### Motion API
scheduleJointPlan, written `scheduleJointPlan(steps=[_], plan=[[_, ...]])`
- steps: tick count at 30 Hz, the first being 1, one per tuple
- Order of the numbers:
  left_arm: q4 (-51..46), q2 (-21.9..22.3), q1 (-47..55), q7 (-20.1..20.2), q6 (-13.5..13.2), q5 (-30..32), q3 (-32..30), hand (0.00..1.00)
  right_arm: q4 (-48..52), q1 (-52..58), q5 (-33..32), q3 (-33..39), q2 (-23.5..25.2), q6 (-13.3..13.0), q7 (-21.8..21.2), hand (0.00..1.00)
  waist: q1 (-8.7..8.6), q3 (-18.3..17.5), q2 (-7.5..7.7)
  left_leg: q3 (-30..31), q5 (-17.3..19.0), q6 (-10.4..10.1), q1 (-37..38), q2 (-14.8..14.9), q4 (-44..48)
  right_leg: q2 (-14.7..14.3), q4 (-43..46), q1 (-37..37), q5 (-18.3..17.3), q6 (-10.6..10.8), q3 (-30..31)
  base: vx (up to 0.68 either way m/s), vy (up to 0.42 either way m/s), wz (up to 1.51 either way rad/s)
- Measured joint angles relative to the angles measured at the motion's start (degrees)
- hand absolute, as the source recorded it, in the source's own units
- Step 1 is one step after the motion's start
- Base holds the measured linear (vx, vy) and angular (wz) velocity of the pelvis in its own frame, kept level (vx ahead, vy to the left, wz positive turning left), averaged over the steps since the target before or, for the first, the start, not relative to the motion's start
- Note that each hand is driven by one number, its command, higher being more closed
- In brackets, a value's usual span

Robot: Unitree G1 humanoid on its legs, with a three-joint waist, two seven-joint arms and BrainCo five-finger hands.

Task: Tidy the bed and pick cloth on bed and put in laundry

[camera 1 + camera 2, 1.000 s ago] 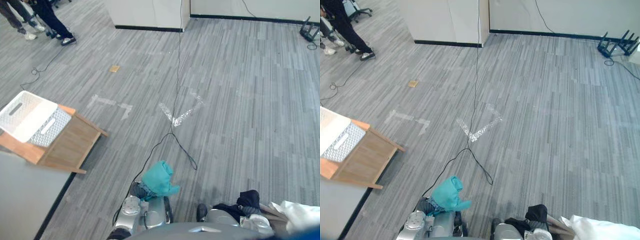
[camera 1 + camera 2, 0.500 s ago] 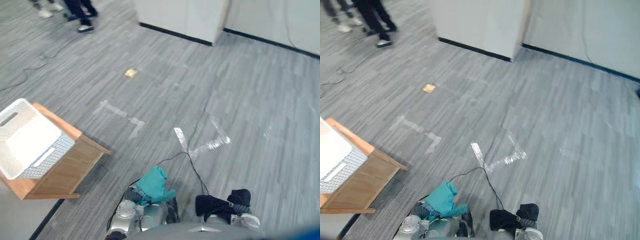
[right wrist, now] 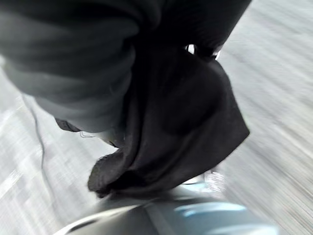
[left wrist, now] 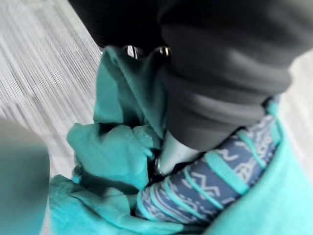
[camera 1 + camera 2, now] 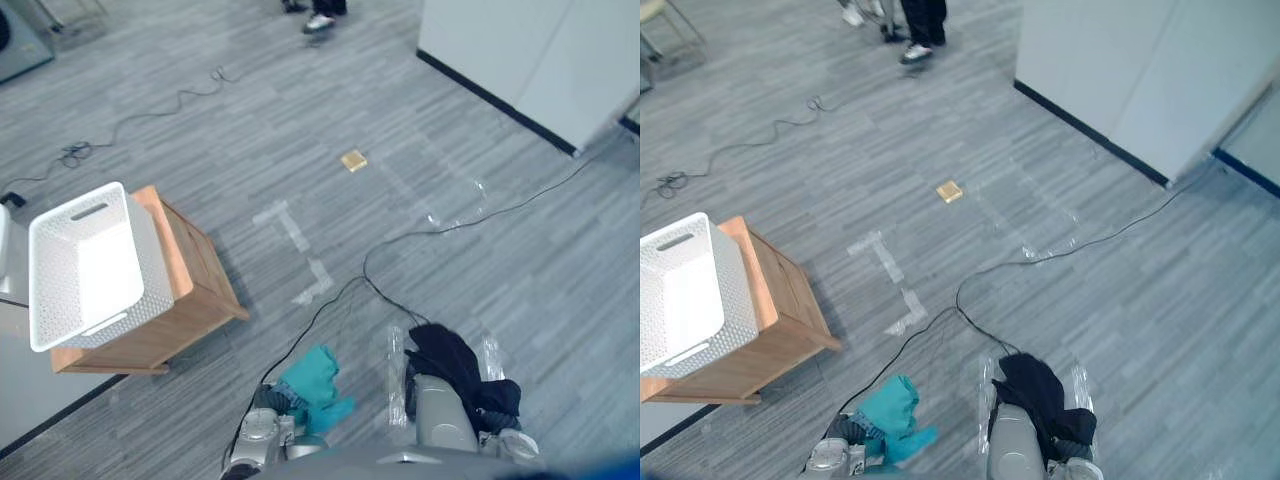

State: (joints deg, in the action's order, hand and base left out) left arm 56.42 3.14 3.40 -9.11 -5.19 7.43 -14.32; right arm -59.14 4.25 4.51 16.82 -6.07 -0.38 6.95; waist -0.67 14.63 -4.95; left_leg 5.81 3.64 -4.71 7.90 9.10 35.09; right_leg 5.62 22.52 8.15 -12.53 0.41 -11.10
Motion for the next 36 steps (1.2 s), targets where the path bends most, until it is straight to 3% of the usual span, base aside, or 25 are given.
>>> scheduleJointPlan(steps=[1, 3, 4, 5, 9, 10, 11, 12, 13, 15, 16, 17, 18, 19, 20, 21, 23, 24, 26, 27, 30, 32, 34, 35, 36], plan=[[-0.7, 0.1, 0.0, 0.0, 0.0, -0.2, -0.1, 1.0, -0.1, 0.0, 0.4, -0.4, -0.5, 0.0, 0.0, 1.0, 0.02, 0.2, -0.58, -0.1, -2.0, -0.4, -4.2, 1.3, 8.0, -0.6, -1.5, -1.9, -0.1, -0.3, -1.5, 0.18, -0.129, 0.79], [-3.6, -0.1, 0.2, -0.1, -0.1, -1.9, -0.7, 1.0, -1.3, 0.0, 0.6, -2.9, -1.4, 0.2, 0.2, 1.0, 1.91, 1.1, -0.4, -9.3, 1.0, 2.0, -13.8, 6.2, 26.3, -2.2, -7.9, -10.6, -0.2, -1.0, -4.4, 0.12, 0.001, 0.46], [-3.7, -0.1, 0.1, -0.1, -0.1, -1.9, -0.7, 1.0, -1.3, 0.0, 0.6, -3.0, -1.4, 0.2, 0.2, 1.0, 1.97, 1.1, -0.36, -9.7, 1.2, 2.0, -14.0, 6.2, 26.5, -2.2, -8.1, -10.9, -0.2, -1.0, -4.4, 0.05, 0.108, 0.26], [-4.6, -0.2, 0.2, -0.2, -0.2, -2.4, -1.5, 1.0, -1.5, -0.2, 0.8, -4.5, -1.4, 0.1, 0.3, 1.0, 3.28, 0.9, 0.31, -15.8, 3.9, 2.0, -17.2, 6.7, 27.1, -2.1, -12.9, -16.1, -0.2, -0.8, -5.3, 0.01, 0.128, 0.26], [-5.6, -0.2, 0.2, -0.2, -0.5, -4.2, -2.2, 1.0, -3.7, -3.3, 1.3, -4.8, -1.3, 0.1, 0.1, 1.0, 3.81, 0.7, 1.39, -27.9, 9.6, 2.3, -21.3, 2.7, 6.1, 0.8, -16.7, -21.9, -0.7, 1.6, -9.4, -0.04, 0.169, 0.38], [-5.5, -0.2, 0.2, -0.2, -0.5, -4.3, -2.2, 1.0, -3.7, -3.2, 1.3, -4.6, -1.2, 0.1, 0.1, 1.0, 3.58, 0.7, 1.53, -33.2, 8.5, 3.5, -21.9, 0.5, -3.6, 1.9, -17.0, -23.7, -1.8, 3.3, -12.0, 0.14, 0.225, 0.81], [-5.4, -0.3, 0.1, -0.2, -0.4, -4.6, -2.2, 1.0, -3.7, -2.6, 1.4, -3.9, -1.3, 0.1, 0.1, 1.0, 3.59, 0.7, 1.74, -38.7, 4.2, 11.3, -21.9, -1.6, -11.8, 2.7, -17.2, -25.8, -2.9, 5.2, -14.3, 0.29, 0.186, 0.91], [-5.4, -0.8, 0.0, -0.2, -0.4, -4.6, -2.6, 1.0, -4.0, -2.5, 1.4, -3.9, -0.9, 0.3, 0.1, 1.0, 4.11, 0.4, 3.08, -40.0, 3.9, 13.1, -21.0, -3.4, -12.9, 3.7, -17.3, -26.5, -3.3, 5.9, -14.8, 0.52, 0.177, 1.11], [-5.1, -1.4, 0.1, -0.3, -0.2, -4.6, -2.6, 1.0, -4.0, -2.0, 1.5, -4.0, -0.3, 0.4, 0.0, 1.0, 3.98, -1.2, 4.12, -40.4, 2.8, 14.7, -20.8, -6.6, -15.3, 5.1, -17.4, -26.5, -1.9, 6.6, -16.7, 0.49, 0.184, 1.21], [-5.7, -1.8, -0.2, -0.2, -0.4, -5.9, -4.5, 1.0, -4.1, -2.6, 1.9, -4.0, 1.0, 0.6, 0.0, 1.0, 4.47, -1.1, 5.07, -45.4, 4.0, 17.7, -23.9, -3.0, -5.6, 4.3, -19.2, -28.8, 3.1, 7.3, -17.0, 0.35, 0.258, 1.09], [-5.3, -2.6, 0.1, -0.4, -0.3, -6.2, -7.5, 1.0, -4.0, -3.3, 2.7, -4.1, 1.7, 0.8, 0.0, 1.0, 6.1, -1.6, 5.16, -51.1, 7.3, 16.0, -25.6, -0.7, -0.7, 3.7, -18.9, -30.8, 5.4, 8.6, -16.4, 0.19, 0.247, 0.98], [-3.7, -3.0, 0.9, -0.7, 0.4, -5.9, -7.6, 1.0, -3.6, -1.5, 3.1, -4.3, 1.2, 0.7, -0.1, 1.0, 6.37, -3.4, 4.93, -51.0, 6.2, 17.4, -23.6, -4.0, -13.0, 3.2, -16.7, -32.1, 5.3, 8.7, -17.0, 0.26, 0.277, 1.11], [-1.8, -3.8, 1.6, -0.8, 0.9, -6.1, -8.1, 1.0, -3.9, -1.5, 3.1, -4.2, 1.8, 0.9, 0.0, 1.0, 6.39, -4.2, 6.73, -50.7, 7.7, 18.6, -22.3, -6.6, -13.3, 4.6, -14.2, -33.0, 5.2, 8.8, -17.0, 0.34, 0.14, 1.06], [-0.9, -4.3, 2.5, -1.1, 1.4, -6.0, -8.5, 1.0, -3.8, -1.4, 3.2, -4.2, 1.7, 0.8, -0.2, 1.0, 6.37, -5.2, 7.36, -50.2, 8.7, 18.5, -21.8, -8.3, -14.7, 5.6, -11.9, -32.3, 6.3, 9.3, -17.1, 0.53, 0.158, 0.94], [1.5, -5.1, 4.6, -1.2, 2.6, -5.8, -8.8, 1.0, -3.9, -1.9, 3.2, -3.8, 1.2, 0.6, -0.4, 1.0, 6.22, -5.4, 6.94, -47.3, 9.9, 18.6, -18.4, -11.4, -17.8, 7.7, -3.0, -30.6, 11.7, 10.0, -16.3, 0.53, 0.136, 1.0], [2.3, -4.3, 5.7, -1.2, 3.1, -5.6, -8.7, 1.0, -3.9, -1.4, 3.2, -2.8, 0.9, 0.6, -0.6, 1.0, 5.79, -5.6, 6.23, -44.7, 10.0, 17.7, -16.1, -12.8, -19.3, 9.1, 5.3, -28.3, 13.4, 10.1, -15.0, 0.48, 0.177, 1.04], [3.6, -4.6, 7.3, -1.3, 3.8, -5.5, -8.2, 1.0, -3.7, -0.3, 3.2, -2.2, 1.2, 0.6, -1.0, 1.0, 5.29, -5.5, 5.36, -40.4, 10.4, 16.3, -10.4, -14.6, -22.0, 11.9, 24.1, -22.2, 13.7, 7.0, -12.8, 0.25, 0.133, 1.21], [3.7, -4.4, 7.8, -1.3, 3.9, -5.4, -7.7, 1.0, -2.4, 0.2, 3.0, -1.5, 0.7, 0.5, -1.4, 1.0, 4.28, -5.3, 4.13, -37.2, 10.6, 15.7, -6.5, -14.8, -23.8, 12.8, 32.7, -17.9, 11.7, 5.3, -12.3, 0.12, 0.104, 1.23], [4.5, -4.5, 7.5, -1.2, 4.1, -4.2, -5.9, 1.0, -1.1, 0.8, 2.9, -1.4, 0.4, -0.1, -1.6, 1.0, 3.03, -5.5, 3.03, -33.3, 10.5, 14.8, -3.1, -14.4, -25.8, 13.1, 37.6, -12.4, 7.8, 4.6, -12.3, -0.05, 0.065, 1.21], [4.7, -5.0, 6.5, -1.2, 4.4, -3.5, -3.3, 1.0, -0.3, 0.8, 2.8, 0.1, 0.2, -0.1, -1.6, 1.0, 2.93, -4.6, 2.38, -30.5, 10.5, 12.0, 0.0, -13.8, -26.1, 13.6, 38.3, -7.5, 4.0, 4.8, -12.2, -0.14, 0.023, 1.3], [4.3, -6.3, 4.2, -1.2, 4.1, -3.3, 0.5, 1.0, -0.3, 0.6, 1.0, 0.8, 0.7, -0.1, -1.6, 1.0, 1.33, -4.1, 2.97, -25.0, 11.3, 7.8, 4.5, -11.6, -26.3, 12.0, 30.3, 1.4, -0.2, 3.9, -9.8, -0.24, -0.059, 1.28], [3.5, -6.5, 3.4, -0.9, 3.6, -2.3, 1.8, 1.0, -0.2, 0.1, 0.2, 0.6, 0.9, -0.1, -1.6, 1.0, 0.67, -4.0, 3.05, -22.1, 12.4, 6.0, 6.9, -9.5, -27.4, 6.9, 16.6, 5.0, -0.6, 4.0, -4.0, -0.3, -0.153, 0.96], [3.3, -6.9, 3.4, -0.7, 3.1, -1.1, 2.6, 1.0, -0.2, 0.1, 0.0, -0.4, 1.2, -0.1, -1.6, 1.0, 0.29, -3.9, 3.73, -20.1, 13.5, 4.0, 8.4, -8.3, -28.7, 3.9, -0.8, 6.4, 5.0, 4.1, 2.0, -0.37, -0.178, 0.89], [3.2, -7.4, 2.7, -0.8, 3.0, -1.1, 2.5, 1.0, -0.5, 0.5, -0.6, -1.1, 1.5, 0.0, -1.6, 1.0, -0.03, -3.3, 4.95, -19.0, 14.4, 2.5, 10.3, -8.1, -29.4, 3.6, -8.8, 6.5, 14.4, 4.6, 4.8, -0.23, -0.221, 0.59], [3.6, -6.6, 2.4, -0.9, 3.3, -1.1, 2.4, 1.0, -0.7, 0.4, -1.2, -1.4, 0.6, 0.1, -1.7, 1.0, 0.19, -2.6, 3.53, -18.7, 14.9, 1.6, 11.9, -6.4, -29.8, 1.7, -8.6, 5.5, 15.8, 3.9, 4.4, 0.01, -0.288, 0.28]])
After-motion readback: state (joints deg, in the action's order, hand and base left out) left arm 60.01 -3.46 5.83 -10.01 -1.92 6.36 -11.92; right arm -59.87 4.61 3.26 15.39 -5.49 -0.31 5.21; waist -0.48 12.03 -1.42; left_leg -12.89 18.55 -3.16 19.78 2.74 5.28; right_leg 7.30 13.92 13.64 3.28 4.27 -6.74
